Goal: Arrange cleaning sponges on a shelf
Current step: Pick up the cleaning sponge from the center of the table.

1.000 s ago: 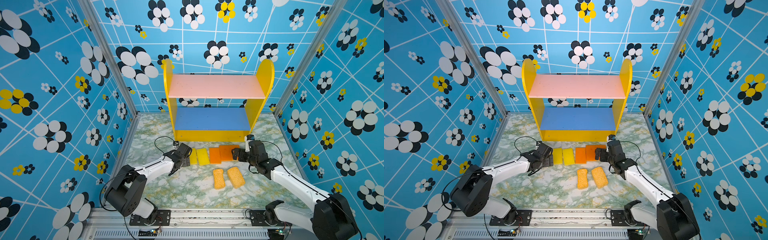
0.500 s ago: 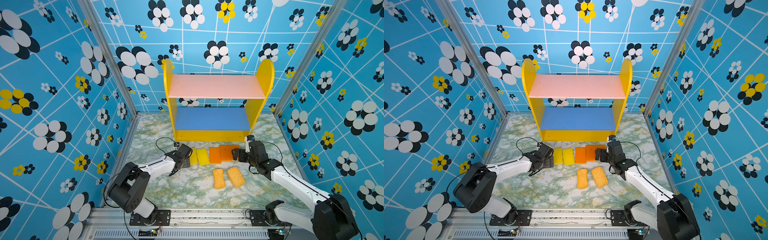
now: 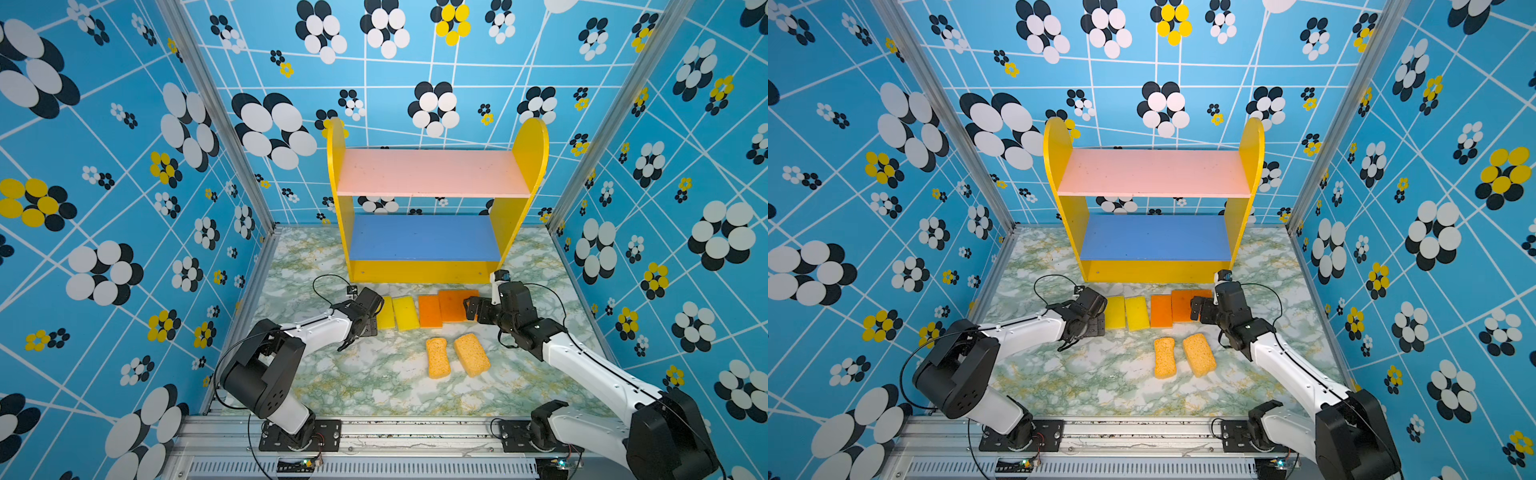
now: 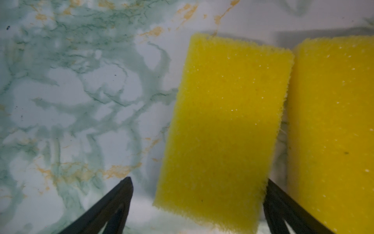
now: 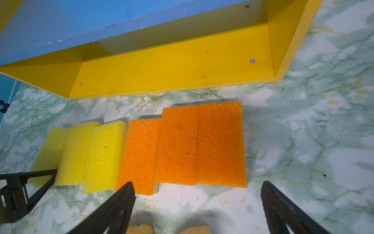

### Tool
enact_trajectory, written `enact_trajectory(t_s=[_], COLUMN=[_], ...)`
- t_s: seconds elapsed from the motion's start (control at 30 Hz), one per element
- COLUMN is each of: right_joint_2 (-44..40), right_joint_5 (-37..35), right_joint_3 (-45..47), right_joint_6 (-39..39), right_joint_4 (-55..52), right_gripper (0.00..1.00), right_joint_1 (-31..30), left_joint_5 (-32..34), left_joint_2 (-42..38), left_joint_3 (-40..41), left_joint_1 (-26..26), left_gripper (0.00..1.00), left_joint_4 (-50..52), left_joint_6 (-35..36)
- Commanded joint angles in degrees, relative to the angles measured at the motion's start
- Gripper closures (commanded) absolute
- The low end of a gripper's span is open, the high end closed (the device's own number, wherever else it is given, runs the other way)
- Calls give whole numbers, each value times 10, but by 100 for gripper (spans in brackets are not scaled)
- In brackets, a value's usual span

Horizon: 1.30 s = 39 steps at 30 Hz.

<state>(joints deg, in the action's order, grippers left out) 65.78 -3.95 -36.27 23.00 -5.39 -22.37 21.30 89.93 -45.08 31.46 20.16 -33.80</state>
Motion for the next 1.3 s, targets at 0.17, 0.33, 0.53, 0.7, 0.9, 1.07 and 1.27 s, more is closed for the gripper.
enact_trajectory(t_s=[0.17, 0.33, 0.53, 0.7, 0.9, 1.07, 1.27], right_joint_2=[-11, -14, -12, -18, -27, -19, -12], right_joint_5=[-3, -5, -6, -9, -18, -17, -15], right_joint_3=[5, 4, 5, 5, 7, 5, 1], right_joint_6=[7, 15, 24, 17, 13, 13, 12], right_joint_4=[-5, -4, 5, -7, -12, -11, -13], right_gripper=[1, 1, 1, 1, 1, 1, 1], right_joint_1=[-4, -3, -4, -4, -4, -4, -4], left_joint_5=[-52, -60, -68, -78, -76, -73, -78], left_joint_2=[-9, -5, 1, 12, 7, 2, 0], left_joint_3=[28, 30, 24, 19, 22, 21, 16], left_joint_1=[-18, -28, -31, -32, -32, -32, -32], left_gripper=[1, 3, 9, 16, 16, 20, 29], left_joint_4=[-40, -49, -52, -51, -47, -41, -36], left_joint_6=[32, 45, 57, 59, 48, 46, 42])
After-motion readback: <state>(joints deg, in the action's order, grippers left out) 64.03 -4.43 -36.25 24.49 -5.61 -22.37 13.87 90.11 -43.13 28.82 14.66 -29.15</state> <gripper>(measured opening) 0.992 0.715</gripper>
